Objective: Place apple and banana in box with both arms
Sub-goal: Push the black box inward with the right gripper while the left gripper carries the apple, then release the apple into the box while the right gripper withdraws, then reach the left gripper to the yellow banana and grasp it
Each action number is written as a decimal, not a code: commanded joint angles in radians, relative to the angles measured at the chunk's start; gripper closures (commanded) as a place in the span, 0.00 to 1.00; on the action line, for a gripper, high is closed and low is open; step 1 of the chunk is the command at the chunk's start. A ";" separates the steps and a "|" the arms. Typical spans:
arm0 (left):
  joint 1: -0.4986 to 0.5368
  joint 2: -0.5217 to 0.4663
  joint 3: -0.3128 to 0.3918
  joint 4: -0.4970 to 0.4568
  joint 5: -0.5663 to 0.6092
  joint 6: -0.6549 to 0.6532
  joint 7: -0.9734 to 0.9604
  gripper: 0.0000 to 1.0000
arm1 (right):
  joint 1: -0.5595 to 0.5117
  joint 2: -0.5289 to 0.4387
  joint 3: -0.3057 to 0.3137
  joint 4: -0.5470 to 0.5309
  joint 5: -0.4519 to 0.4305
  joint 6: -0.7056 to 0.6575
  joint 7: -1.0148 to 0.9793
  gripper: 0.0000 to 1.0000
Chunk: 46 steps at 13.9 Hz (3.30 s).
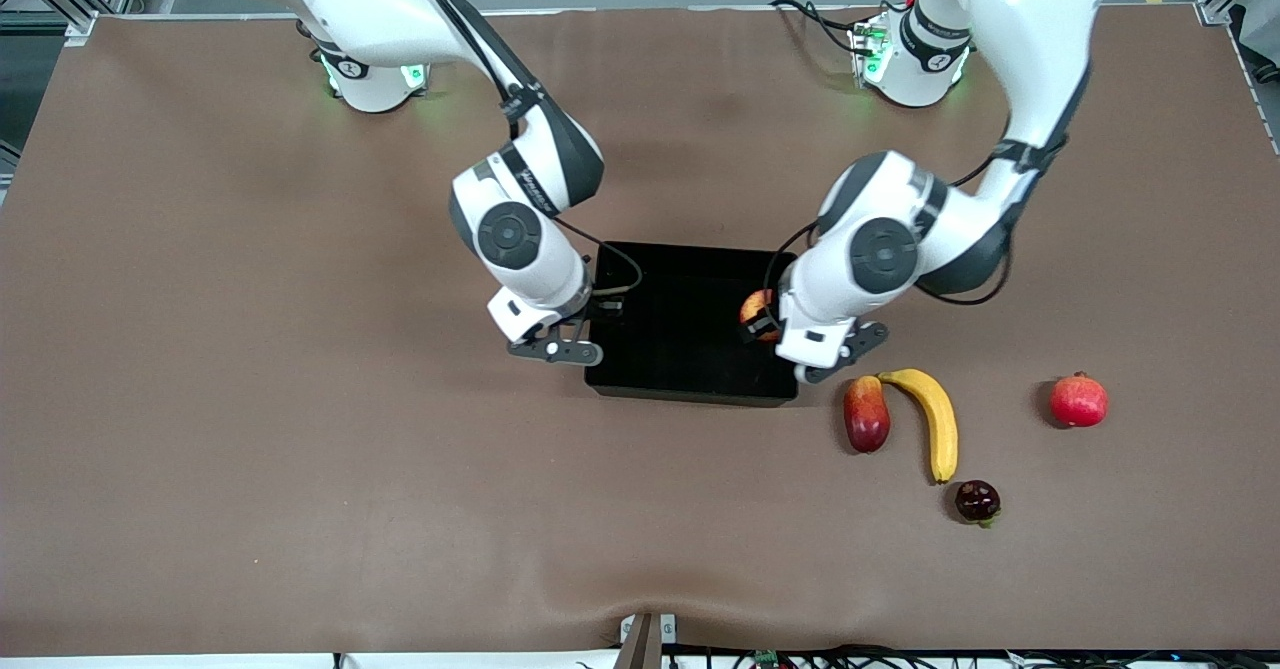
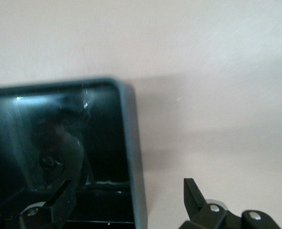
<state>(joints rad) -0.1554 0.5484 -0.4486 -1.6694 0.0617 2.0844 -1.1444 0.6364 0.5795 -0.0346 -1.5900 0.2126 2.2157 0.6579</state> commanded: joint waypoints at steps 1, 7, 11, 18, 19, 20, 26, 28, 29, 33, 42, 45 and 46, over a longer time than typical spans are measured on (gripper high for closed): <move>-0.067 0.076 0.008 0.023 0.062 0.046 -0.107 1.00 | -0.081 -0.076 0.001 -0.022 0.005 -0.033 -0.035 0.00; -0.095 0.173 0.007 0.020 0.216 0.120 -0.206 1.00 | -0.295 -0.231 0.002 -0.025 0.005 -0.198 -0.300 0.00; -0.096 0.176 0.007 0.020 0.279 0.112 -0.201 0.00 | -0.440 -0.328 -0.004 -0.025 0.004 -0.368 -0.429 0.00; -0.040 0.018 0.002 0.201 0.281 -0.237 -0.011 0.00 | -0.573 -0.527 -0.053 -0.010 -0.108 -0.580 -0.564 0.00; -0.001 -0.004 -0.001 0.215 0.267 -0.265 0.041 0.00 | -0.580 -0.544 -0.053 -0.002 -0.114 -0.623 -0.564 0.00; 0.038 -0.034 -0.002 0.212 0.259 -0.271 0.105 0.00 | -0.583 -0.559 -0.056 0.004 -0.118 -0.661 -0.566 0.00; 0.307 -0.070 -0.002 0.125 0.270 -0.229 0.432 0.00 | -0.659 -0.569 -0.005 0.047 -0.127 -0.774 -0.616 0.00; 0.399 -0.065 -0.002 0.016 0.271 -0.059 0.443 0.00 | -0.647 -0.569 -0.001 0.068 -0.180 -0.777 -0.613 0.00; 0.424 -0.051 -0.002 -0.027 0.271 0.016 0.446 0.00 | -0.644 -0.569 -0.001 0.070 -0.187 -0.777 -0.613 0.00; 0.453 0.051 0.001 -0.061 0.271 0.156 0.451 0.06 | -0.650 -0.570 -0.008 0.070 -0.187 -0.783 -0.618 0.00; 0.455 0.166 0.005 -0.078 0.271 0.270 0.445 0.80 | -0.656 -0.563 -0.011 0.119 -0.188 -0.827 -0.620 0.00; 0.458 0.095 0.004 -0.107 0.271 0.237 0.448 1.00 | -0.678 -0.563 -0.013 0.119 -0.179 -0.827 -0.621 0.00; 0.456 0.059 -0.001 -0.112 0.271 0.208 0.439 1.00 | -0.678 -0.563 -0.011 0.119 -0.177 -0.827 -0.621 0.00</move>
<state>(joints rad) 0.2960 0.7088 -0.4417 -1.7353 0.3396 2.3360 -0.6977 -0.0140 0.0079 -0.0589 -1.4930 0.0354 1.3982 0.0517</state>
